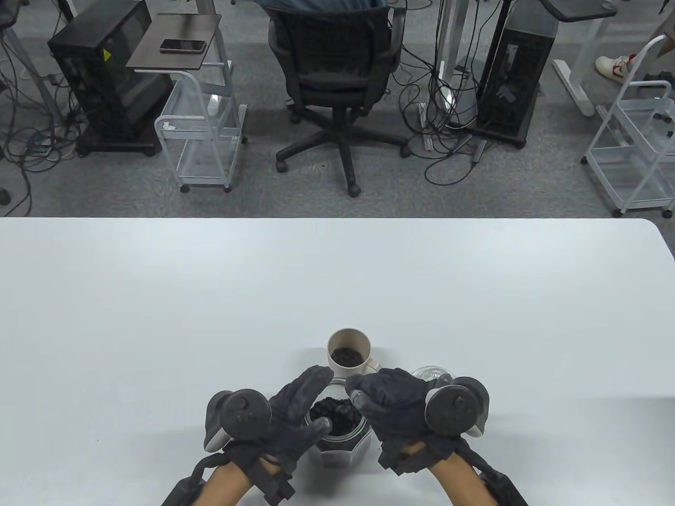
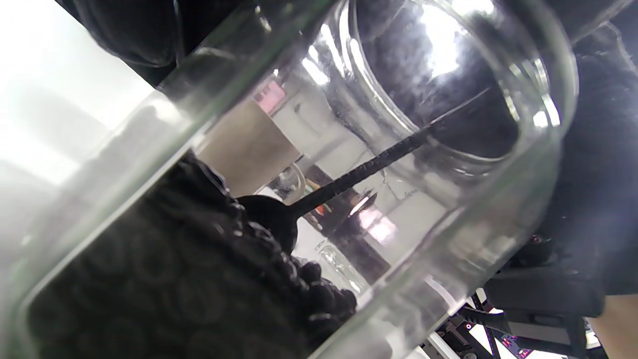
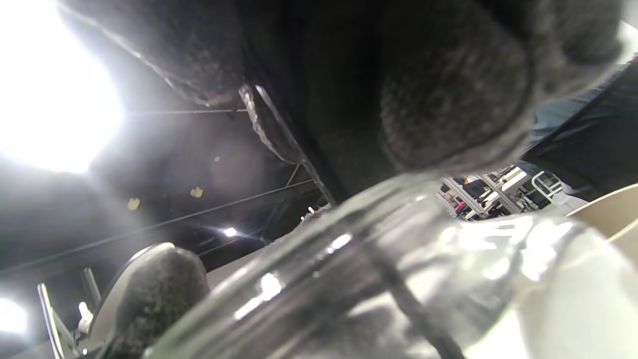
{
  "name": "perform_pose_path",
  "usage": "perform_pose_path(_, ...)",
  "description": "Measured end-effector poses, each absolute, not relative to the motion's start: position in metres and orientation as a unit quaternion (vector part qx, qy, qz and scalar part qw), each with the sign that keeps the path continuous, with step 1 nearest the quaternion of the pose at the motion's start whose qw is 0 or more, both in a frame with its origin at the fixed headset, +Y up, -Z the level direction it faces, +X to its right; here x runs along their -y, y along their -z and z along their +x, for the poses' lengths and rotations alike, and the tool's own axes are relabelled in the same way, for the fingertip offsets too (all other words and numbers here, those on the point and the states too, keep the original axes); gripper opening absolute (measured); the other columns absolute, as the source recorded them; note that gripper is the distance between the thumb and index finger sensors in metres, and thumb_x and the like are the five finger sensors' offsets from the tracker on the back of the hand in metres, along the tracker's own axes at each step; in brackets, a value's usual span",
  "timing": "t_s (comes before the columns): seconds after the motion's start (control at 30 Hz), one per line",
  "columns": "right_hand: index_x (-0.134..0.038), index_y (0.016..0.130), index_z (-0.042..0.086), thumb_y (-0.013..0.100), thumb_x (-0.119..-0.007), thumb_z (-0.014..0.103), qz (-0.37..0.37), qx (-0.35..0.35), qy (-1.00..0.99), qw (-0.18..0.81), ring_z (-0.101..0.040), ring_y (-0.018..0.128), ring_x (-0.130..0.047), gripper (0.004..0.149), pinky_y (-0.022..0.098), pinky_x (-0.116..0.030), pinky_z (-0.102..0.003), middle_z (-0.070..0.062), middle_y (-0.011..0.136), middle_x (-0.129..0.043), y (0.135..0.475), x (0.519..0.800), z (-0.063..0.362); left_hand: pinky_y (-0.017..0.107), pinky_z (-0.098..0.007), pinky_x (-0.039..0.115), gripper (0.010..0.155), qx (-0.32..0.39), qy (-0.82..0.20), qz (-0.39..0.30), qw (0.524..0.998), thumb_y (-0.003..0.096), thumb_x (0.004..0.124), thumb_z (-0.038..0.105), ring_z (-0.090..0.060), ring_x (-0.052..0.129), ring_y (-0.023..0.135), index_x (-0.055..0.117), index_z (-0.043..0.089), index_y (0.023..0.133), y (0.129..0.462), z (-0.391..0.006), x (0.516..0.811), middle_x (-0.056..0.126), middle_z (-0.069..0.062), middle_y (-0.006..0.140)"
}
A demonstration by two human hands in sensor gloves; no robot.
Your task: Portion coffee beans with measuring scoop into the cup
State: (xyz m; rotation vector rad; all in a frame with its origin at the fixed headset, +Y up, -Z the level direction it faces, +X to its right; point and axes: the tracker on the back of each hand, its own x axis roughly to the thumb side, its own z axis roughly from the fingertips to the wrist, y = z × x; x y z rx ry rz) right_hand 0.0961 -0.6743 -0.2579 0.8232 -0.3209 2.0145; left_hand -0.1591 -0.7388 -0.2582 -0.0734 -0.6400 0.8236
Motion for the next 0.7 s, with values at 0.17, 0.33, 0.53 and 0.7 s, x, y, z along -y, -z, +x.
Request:
perform_pose_path(0.17,-0.090,0.076,0.008,0.050,-0.080,0.037,0.314,0.093,-0.812,0.482,-0.040,0.031,-0.099,0.040,0.033,-0.079,-0.053,-0.023,0.058,-0.098,0.262,0.678,0.099,0.066,-0.068,0.059,0.088,0.304,-0.392,-0.034,0.867,0.0425,0.058,0.076,-0.052,0.069,0.100,0.038,0.027,0.113,0.258,-0.159,0.739,0.047,-0.015,0.118)
perform_pose_path(0.33,-0.090,0.076,0.006,0.050,-0.080,0.036,0.259,0.050,-0.800,0.538,-0.038,0.030,-0.100,0.041,0.032,-0.079,-0.052,-0.024,0.057,-0.099,0.270,0.687,0.105,0.066,-0.068,0.059,0.088,0.304,-0.392,-0.034,0.868,0.0425,0.058,0.076,-0.052,0.069,0.100,0.038,0.027,0.113,0.258,-0.159,0.739,0.048,-0.015,0.118)
perform_pose_path(0.53,-0.091,0.075,0.004,0.050,-0.080,0.035,0.196,0.013,-0.772,0.605,-0.038,0.028,-0.101,0.041,0.029,-0.080,-0.052,-0.024,0.056,-0.099,0.276,0.696,0.113,0.066,-0.068,0.059,0.088,0.304,-0.391,-0.034,0.868,0.0426,0.058,0.076,-0.052,0.069,0.100,0.038,0.027,0.113,0.258,-0.159,0.739,0.047,-0.015,0.118)
perform_pose_path(0.7,-0.090,0.075,0.003,0.050,-0.079,0.034,0.133,-0.011,-0.743,0.656,-0.037,0.026,-0.101,0.041,0.028,-0.081,-0.051,-0.025,0.055,-0.099,0.279,0.706,0.119,0.066,-0.068,0.059,0.088,0.304,-0.392,-0.034,0.868,0.0425,0.058,0.076,-0.052,0.069,0.100,0.038,0.027,0.113,0.258,-0.159,0.739,0.048,-0.016,0.118)
